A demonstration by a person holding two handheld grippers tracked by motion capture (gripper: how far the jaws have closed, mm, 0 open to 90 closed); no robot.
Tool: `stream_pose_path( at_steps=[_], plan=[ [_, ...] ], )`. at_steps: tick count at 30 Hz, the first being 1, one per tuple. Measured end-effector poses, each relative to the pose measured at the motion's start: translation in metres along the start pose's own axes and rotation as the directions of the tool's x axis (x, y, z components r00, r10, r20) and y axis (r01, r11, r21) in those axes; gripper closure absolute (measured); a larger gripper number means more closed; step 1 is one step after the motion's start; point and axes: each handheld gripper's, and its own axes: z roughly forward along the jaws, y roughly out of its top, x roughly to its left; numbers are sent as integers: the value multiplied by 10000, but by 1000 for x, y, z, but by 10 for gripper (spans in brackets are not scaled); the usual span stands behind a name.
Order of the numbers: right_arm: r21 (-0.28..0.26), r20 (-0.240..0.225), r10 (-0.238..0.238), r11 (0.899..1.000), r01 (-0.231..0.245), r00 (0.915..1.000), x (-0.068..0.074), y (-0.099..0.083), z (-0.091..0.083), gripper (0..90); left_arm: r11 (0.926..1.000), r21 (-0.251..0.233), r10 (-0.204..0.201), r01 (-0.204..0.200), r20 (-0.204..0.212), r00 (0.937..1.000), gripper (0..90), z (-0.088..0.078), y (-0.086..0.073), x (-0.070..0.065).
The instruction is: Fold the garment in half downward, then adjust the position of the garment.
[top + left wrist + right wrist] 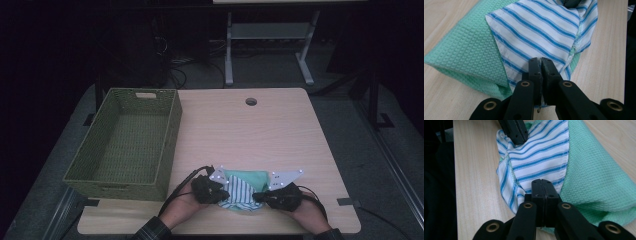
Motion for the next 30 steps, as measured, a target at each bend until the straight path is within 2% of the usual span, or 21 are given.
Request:
stream_pose_path(
  at_steps=[3,8,14,17,21,24,30],
  plan=[
    [-109,48,-117,9999,117,9999,0,1,-2,892,9999,-116,-16,15,-21,10000,860,-6,2,0],
    [-666,202,84,9978,-70,9998,-7,7,-12,892,9979,-642,-101,76,-384,9992,867,-21,12,5],
    [-1065,570,228,9942,-166,9981,-24,18,-14,895,9936,-1120,-225,119,-940,9953,870,-35,28,22],
    [-1195,705,282,9926,-196,9971,-32,22,-12,895,9899,-1386,-455,305,-1062,9933,870,-31,35,32],
    [-1073,792,339,9939,-253,9963,-41,24,-4,896,9907,-1299,-566,404,-1241,9906,870,-20,39,42],
    [-807,778,412,9961,-349,9961,-44,22,2,896,9941,-982,-576,456,-1230,9907,870,-10,38,47],
    [-194,839,418,9990,-403,9956,-43,16,13,899,9956,-569,-808,738,-1315,9880,880,1,32,53]
  ],
)
